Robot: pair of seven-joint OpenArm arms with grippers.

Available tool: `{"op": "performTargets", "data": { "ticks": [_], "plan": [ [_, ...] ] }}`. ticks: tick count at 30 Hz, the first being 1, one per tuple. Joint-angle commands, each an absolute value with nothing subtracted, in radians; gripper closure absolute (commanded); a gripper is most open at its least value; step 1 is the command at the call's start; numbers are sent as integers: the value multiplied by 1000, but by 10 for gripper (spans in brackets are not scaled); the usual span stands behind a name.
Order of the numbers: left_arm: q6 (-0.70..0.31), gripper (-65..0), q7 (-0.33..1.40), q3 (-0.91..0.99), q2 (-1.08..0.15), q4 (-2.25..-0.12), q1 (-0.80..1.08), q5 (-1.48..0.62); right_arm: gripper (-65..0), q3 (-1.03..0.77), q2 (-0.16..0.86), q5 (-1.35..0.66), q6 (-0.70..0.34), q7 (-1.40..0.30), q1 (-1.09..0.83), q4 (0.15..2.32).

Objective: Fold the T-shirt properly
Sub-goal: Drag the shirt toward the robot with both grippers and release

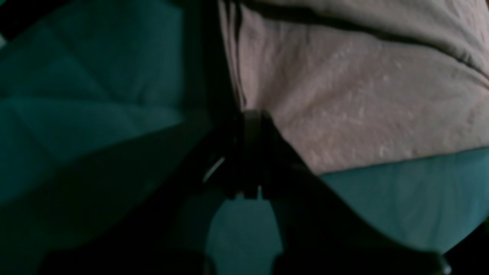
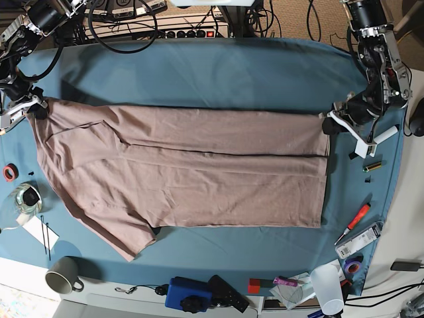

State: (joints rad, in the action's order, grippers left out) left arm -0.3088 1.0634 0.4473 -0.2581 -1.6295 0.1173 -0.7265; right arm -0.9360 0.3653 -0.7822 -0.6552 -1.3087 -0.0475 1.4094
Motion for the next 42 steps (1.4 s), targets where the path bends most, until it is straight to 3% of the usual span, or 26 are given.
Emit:
{"op": "performTargets", "data": {
  "ticks": [1,8,18,26,42],
  "plan": [
    [-312,0,1059,457,-284,-1662,121,-738,0,-945,394,-805,-658,-1295,-44,1430],
    [-312,0,1067,469,-316,-1787,238,-738,0,-978,397,-888,-658,-1390,-61,1434],
    [-316,0,1070,563,-316,-1926,395,-739,0,-1005,399,-965,-658,-1396,-194,1435],
    [-361,0,1098,619,-314,-1932,463,-810,0,-1032,399,-978,-684,-1396,-271,1435],
    [-362,0,1144,619,-313,-1932,471,-824,-2,-1035,397,-987,-698,-1396,-302,1435]
  ]
}}
